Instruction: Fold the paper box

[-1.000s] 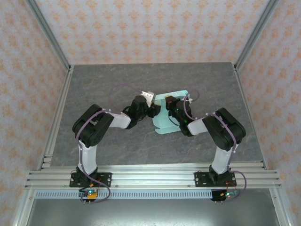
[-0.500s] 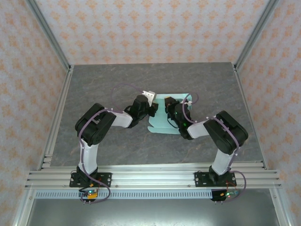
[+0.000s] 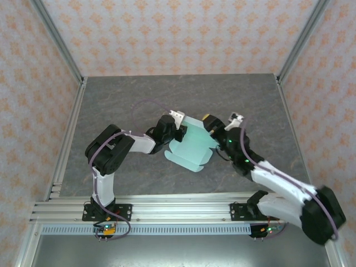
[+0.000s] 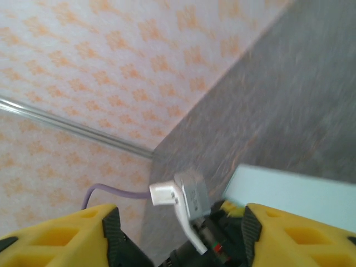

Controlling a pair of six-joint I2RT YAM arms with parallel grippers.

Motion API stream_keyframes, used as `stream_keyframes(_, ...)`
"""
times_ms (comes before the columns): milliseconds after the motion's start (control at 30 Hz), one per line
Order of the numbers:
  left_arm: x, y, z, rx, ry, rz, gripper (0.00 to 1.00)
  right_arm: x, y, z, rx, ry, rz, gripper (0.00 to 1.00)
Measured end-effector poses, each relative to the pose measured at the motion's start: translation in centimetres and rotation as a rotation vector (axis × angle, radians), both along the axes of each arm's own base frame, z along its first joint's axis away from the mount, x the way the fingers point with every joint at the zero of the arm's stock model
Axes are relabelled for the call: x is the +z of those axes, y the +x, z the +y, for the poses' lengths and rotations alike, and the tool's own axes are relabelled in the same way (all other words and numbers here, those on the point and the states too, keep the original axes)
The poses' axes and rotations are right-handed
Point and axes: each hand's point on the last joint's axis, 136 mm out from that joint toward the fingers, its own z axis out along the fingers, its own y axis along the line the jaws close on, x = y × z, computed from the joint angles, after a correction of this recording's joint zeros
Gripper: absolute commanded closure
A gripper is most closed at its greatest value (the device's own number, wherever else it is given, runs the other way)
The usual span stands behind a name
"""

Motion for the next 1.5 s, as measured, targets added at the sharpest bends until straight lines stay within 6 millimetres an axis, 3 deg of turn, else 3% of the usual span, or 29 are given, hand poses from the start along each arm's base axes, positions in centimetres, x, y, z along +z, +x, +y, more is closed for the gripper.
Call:
stream_keyframes(67,0.5,-0.2,0.2,-0.002,0.003,-0.006,0.86,1.1,-1.0,-2.5,-0.043,-0.143,-0.099,0.37)
stream_keyframes(133,0.9,-0.1,0.4,0.001,0.003,-0.012,0.86,0.4,-1.4,-4.6,-0.080,-0.286,-0.155,0.40)
stream_keyframes(267,1.2,0.0,1.3,0.017,0.002,-0.014,0.86,-4.7,-1.4,-8.5,-0.104,-0.597,-0.142,0.40)
stream_keyframes(367,0.6,-0.2,2.4,0.033,0.012,0.002,0.86,-7.3,-1.3,-9.2,-0.022,-0.762,-0.109,0.38)
stream_keyframes(633,0.0,0.0,5.6,0.091,0.017,0.031,0.86,-11.6,-1.2,-4.6,0.427,-0.985,-0.142,0.44)
stream_keyframes(733,0.2,0.1,6.2,0.100,0.006,0.034,0.86,-12.0,-1.3,-2.5,0.581,-0.992,-0.188,0.44)
stream_keyframes(967,0.1,-0.3,5.7,0.080,-0.023,0.050,0.86,-12.0,0.2,0.6,0.733,-1.002,-0.287,0.49)
stream_keyframes(1067,0.1,-0.2,5.9,0.089,-0.027,0.053,0.86,-12.2,1.0,1.1,0.760,-1.019,-0.303,0.50)
stream_keyframes(1200,0.0,0.0,6.4,0.107,-0.025,0.056,0.86,-12.5,1.6,1.6,0.777,-1.026,-0.319,0.59)
stream_keyframes(1367,-0.3,0.3,7.3,0.143,-0.011,0.062,0.86,-12.5,1.4,3.0,0.820,-1.015,-0.342,0.47)
stream_keyframes(1500,-0.1,-0.1,6.7,0.121,-0.020,0.058,0.86,-12.0,0.7,3.7,0.861,-1.006,-0.381,0.39)
